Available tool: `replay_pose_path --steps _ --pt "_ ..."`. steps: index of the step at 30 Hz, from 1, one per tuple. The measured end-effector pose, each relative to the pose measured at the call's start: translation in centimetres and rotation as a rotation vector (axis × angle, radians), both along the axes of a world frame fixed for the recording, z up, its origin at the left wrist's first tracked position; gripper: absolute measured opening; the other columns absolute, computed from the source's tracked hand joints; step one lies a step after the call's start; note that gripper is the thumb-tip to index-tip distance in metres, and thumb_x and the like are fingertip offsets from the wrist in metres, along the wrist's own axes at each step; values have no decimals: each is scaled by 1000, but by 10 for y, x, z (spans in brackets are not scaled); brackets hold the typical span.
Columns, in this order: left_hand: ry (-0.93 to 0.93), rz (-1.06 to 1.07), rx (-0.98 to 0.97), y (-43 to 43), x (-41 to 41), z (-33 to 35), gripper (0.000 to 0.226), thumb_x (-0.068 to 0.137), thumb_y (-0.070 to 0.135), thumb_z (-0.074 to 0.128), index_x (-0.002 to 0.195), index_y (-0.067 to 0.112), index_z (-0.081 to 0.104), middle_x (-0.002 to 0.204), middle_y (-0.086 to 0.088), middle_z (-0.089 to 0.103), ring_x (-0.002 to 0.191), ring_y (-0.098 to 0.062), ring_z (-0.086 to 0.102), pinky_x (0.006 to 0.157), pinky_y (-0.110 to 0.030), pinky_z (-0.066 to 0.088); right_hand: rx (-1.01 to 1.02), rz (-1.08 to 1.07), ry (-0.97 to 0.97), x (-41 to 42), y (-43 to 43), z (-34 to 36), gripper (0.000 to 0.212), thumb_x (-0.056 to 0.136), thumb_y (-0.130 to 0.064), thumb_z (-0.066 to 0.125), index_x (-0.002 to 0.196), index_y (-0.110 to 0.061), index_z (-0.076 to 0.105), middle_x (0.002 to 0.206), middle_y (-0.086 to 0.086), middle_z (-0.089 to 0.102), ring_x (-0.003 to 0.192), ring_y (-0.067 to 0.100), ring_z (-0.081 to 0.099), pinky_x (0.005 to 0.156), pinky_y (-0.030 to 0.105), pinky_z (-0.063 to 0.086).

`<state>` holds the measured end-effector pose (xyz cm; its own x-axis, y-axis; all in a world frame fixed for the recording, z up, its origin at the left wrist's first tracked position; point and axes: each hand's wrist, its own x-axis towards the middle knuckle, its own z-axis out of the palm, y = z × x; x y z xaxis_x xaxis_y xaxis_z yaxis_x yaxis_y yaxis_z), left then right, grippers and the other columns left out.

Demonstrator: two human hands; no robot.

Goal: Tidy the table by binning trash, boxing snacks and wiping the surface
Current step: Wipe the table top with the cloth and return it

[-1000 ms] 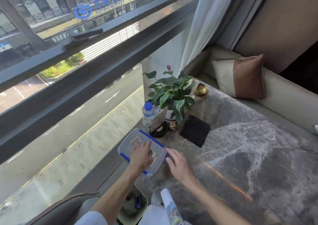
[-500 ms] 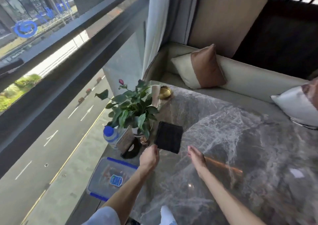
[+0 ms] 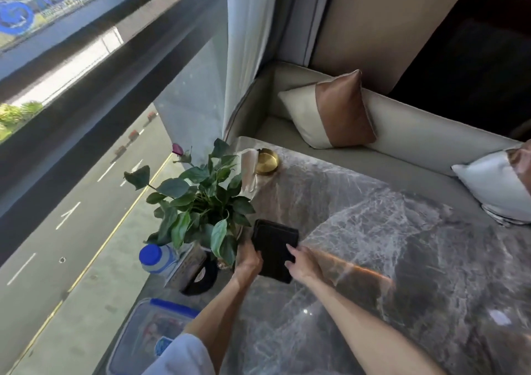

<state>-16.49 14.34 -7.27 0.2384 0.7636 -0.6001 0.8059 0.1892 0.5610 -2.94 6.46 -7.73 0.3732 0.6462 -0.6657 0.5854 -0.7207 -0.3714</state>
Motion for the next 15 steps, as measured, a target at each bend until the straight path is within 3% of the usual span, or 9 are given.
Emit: replay_pose_path --steps 2,5,11,15 --pt "74 -2 -7 0 5 -8 59 92 16 55 146 8 32 143 -19 46 133 -34 44 109 -36 35 -82 110 5 -5 5 -9 63 95 -30 53 152 -21 27 160 8 17 146 27 23 117 35 30" --pt "177 77 -74 1 14 -17 64 89 24 63 144 11 33 143 -19 43 134 -36 42 108 -40 38 -165 159 18 -12 4 -21 71 95 -32 52 154 -19 16 162 6 -3 150 29 8 120 35 23" --pt "227 116 -103 4 19 -25 60 85 24 69 138 9 46 141 -18 47 133 -35 44 106 -41 41 -170 222 5 -2 -4 -26 65 97 -34 43 154 -27 13 162 -1 -2 148 28 8 120 35 23" --pt "13 57 10 2 15 -21 49 86 5 56 135 5 50 134 -20 56 128 -36 51 108 -40 40 -179 81 105 -1 2 -15 58 99 -46 31 153 -27 21 163 -3 6 148 31 10 121 39 16"
